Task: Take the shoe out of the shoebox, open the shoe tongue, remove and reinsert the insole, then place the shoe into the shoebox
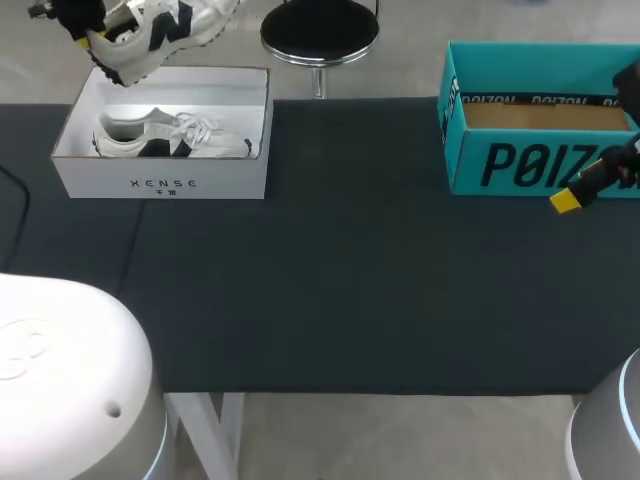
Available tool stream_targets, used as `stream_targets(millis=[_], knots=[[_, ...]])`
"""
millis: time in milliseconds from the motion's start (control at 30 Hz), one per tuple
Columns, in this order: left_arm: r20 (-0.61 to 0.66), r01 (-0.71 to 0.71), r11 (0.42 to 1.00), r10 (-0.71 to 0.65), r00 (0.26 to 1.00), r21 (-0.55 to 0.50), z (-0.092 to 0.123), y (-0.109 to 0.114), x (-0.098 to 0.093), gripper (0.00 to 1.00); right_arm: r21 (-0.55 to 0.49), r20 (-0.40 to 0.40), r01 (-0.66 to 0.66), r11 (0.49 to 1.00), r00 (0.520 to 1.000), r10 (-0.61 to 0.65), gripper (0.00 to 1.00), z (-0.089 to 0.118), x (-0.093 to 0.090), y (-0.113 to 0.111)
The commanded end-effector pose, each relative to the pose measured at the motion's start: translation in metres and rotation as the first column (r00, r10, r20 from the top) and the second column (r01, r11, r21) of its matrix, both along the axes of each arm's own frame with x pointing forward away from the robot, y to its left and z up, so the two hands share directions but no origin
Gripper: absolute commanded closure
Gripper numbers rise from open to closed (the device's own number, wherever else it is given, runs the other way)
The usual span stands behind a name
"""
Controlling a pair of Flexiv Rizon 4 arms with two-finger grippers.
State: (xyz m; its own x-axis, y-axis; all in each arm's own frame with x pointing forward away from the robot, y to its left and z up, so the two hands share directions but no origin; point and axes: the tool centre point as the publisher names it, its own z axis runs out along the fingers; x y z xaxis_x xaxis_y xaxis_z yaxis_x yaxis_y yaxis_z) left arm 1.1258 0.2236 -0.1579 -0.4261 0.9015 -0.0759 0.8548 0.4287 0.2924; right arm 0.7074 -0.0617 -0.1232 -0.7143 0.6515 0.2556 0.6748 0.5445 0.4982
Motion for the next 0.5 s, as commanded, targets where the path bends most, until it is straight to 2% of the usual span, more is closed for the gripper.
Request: stream_targets(millis=[33, 200, 367, 500], knots=[[-0.014, 0.066, 0.998, -0.066, 0.998, 0.022, 0.005, 0.023, 0.023, 1.0, -0.002, -0.004, -0.002, 1.0, 1.0, 0.002, 0.0, 0.0, 0.003, 0.001], [-0.056, 0.178, 0.981, -0.174, 0.983, 0.074, 0.007, 0.036, 0.03, 1.0, -0.002, -0.004, -0.002, 1.0, 1.0, 0.002, 0.0, 0.0, 0.003, 0.001], [-0.099, 0.286, 0.949, -0.274, 0.957, 0.134, 0.007, 0.044, 0.027, 1.0, -0.002, -0.004, -0.002, 1.0, 1.0, 0.002, 0.0, 0.0, 0.003, 0.001], [-0.051, 0.203, 0.968, -0.198, 0.979, 0.149, 0.007, 0.043, 0.033, 1.0, -0.002, -0.004, -0.002, 1.0, 1.0, 0.002, 0.0, 0.0, 0.003, 0.001]])
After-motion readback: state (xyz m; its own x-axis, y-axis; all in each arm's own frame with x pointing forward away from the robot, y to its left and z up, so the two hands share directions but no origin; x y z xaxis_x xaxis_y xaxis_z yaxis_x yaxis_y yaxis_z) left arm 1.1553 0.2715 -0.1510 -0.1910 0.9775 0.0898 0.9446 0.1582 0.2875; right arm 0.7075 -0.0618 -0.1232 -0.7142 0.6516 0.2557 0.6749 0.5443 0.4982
